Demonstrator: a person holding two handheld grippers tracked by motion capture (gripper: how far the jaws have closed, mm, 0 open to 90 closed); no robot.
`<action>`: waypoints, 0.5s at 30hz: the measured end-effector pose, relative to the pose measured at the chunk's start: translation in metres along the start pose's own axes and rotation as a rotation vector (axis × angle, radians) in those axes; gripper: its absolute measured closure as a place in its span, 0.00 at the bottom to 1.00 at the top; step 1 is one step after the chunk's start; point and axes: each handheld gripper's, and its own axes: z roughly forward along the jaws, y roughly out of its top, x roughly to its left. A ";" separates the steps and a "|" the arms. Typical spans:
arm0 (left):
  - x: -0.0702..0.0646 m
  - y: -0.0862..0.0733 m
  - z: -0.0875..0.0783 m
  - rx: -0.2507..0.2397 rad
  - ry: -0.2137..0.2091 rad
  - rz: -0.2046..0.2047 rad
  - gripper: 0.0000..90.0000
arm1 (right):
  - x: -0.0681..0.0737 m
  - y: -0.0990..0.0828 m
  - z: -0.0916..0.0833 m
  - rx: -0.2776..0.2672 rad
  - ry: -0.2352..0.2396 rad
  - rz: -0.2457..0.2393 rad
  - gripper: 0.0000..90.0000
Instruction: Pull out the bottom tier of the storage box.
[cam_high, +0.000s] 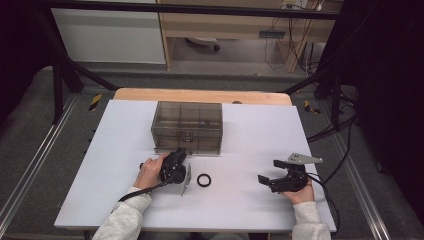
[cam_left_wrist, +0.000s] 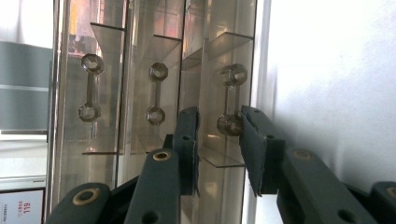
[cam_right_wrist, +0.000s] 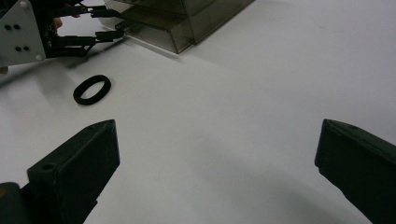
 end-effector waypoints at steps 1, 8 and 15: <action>0.000 0.000 0.000 0.002 -0.001 -0.003 0.76 | 0.000 0.000 0.000 -0.001 0.000 0.000 0.00; -0.002 0.001 -0.002 -0.002 0.000 0.001 0.76 | 0.000 0.000 0.000 0.000 0.000 0.002 0.00; -0.002 0.001 -0.004 -0.003 -0.005 -0.001 0.76 | 0.000 0.000 0.000 -0.001 0.001 0.002 0.00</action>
